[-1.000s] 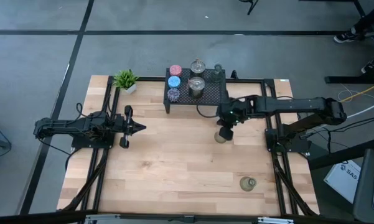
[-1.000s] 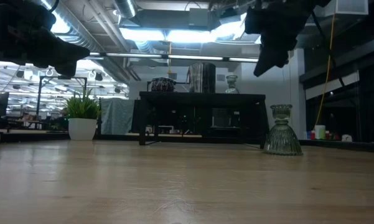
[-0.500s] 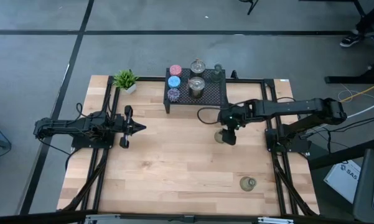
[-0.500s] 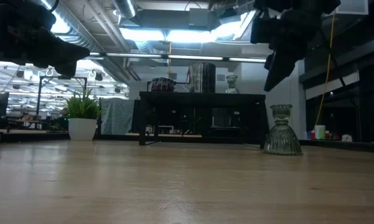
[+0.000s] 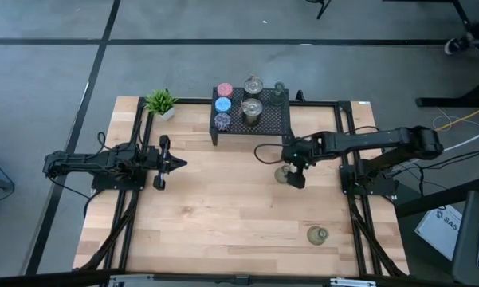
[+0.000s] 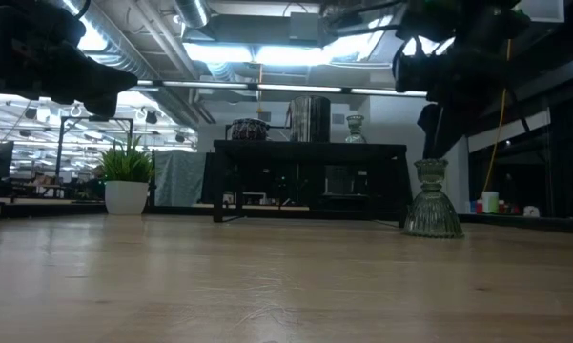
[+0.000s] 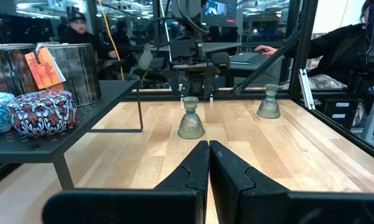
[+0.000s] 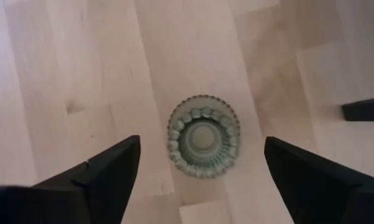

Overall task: Pick & Place candle stick holders
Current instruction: Put the top green candle holder on the shelf, then put the green candle holder on the shelf

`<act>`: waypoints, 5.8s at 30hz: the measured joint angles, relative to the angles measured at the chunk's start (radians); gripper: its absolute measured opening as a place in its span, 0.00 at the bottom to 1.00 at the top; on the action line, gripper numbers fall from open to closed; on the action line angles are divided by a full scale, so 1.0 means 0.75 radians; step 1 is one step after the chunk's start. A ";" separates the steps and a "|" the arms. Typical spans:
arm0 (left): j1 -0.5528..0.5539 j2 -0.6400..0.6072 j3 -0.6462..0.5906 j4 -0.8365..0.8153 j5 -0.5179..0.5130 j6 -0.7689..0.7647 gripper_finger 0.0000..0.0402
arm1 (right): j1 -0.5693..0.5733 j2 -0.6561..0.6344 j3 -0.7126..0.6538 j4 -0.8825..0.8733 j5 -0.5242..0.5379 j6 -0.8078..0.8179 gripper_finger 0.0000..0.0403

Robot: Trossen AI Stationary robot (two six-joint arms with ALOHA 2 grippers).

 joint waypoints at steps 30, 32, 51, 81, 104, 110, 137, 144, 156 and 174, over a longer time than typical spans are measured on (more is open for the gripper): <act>0.000 0.000 0.000 0.000 0.000 0.000 0.02 | 0.008 0.089 -0.008 0.077 0.023 0.035 0.56; 0.000 0.000 0.000 0.000 0.000 0.000 0.02 | 0.008 0.089 -0.008 0.077 0.023 0.035 0.53; 0.000 0.000 0.000 0.000 0.000 0.000 0.02 | 0.008 0.040 0.138 -0.066 0.023 0.035 0.44; 0.000 0.000 0.000 0.000 -0.001 0.000 0.02 | -0.435 0.237 0.946 -0.614 0.150 0.000 0.44; 0.000 0.000 0.000 0.000 0.000 0.001 0.02 | -0.604 0.406 0.951 -0.402 0.211 0.030 0.44; 0.000 0.000 0.000 0.000 0.000 0.000 0.02 | -0.628 0.411 0.948 -0.347 0.246 0.036 0.44; 0.000 0.000 0.000 0.000 0.000 0.000 0.02 | -0.657 0.412 0.945 -0.307 0.261 0.035 0.54; 0.000 0.000 0.000 0.000 0.000 0.001 0.02 | -0.657 0.407 0.945 -0.307 0.257 0.035 0.62; 0.000 0.000 0.000 0.000 0.000 0.000 0.02 | -0.629 0.222 0.945 -0.325 0.150 0.005 0.78; 0.000 0.000 0.000 0.001 0.000 0.000 0.02 | -0.312 -0.043 0.847 -0.466 -0.092 -0.171 0.79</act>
